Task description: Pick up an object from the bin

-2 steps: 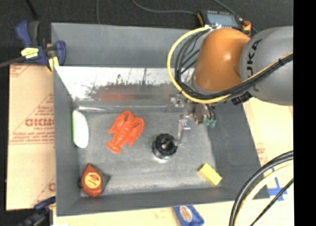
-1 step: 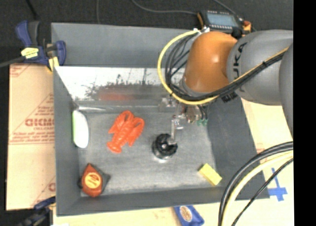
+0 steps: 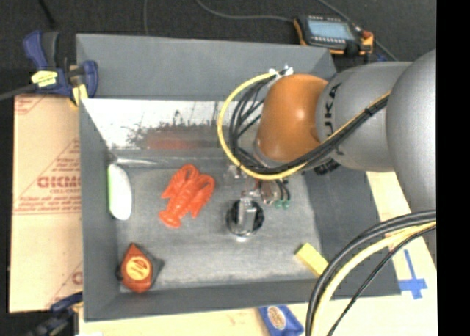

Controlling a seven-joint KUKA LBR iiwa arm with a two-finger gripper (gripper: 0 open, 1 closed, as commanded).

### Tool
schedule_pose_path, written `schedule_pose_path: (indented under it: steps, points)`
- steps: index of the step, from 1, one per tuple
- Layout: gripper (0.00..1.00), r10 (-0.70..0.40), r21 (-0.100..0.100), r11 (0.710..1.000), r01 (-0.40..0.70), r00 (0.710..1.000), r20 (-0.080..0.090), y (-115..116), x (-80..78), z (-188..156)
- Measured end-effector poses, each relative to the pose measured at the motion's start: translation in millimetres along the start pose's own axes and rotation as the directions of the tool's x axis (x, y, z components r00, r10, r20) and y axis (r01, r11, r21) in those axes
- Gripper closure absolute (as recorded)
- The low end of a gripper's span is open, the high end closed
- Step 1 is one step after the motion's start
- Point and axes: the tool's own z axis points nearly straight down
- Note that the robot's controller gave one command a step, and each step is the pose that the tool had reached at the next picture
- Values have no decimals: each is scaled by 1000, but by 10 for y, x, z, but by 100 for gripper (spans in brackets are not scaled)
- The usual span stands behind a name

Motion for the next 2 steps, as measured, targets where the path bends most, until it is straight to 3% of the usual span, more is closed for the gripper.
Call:
schedule_pose_path:
  steps: [1, 2]
  points:
    - [0, -52, 0, 999, 52, 999, 0, -375, 163, 131]
    - [100, -197, 1, 980, 197, 980, 2, -482, -193, 323]
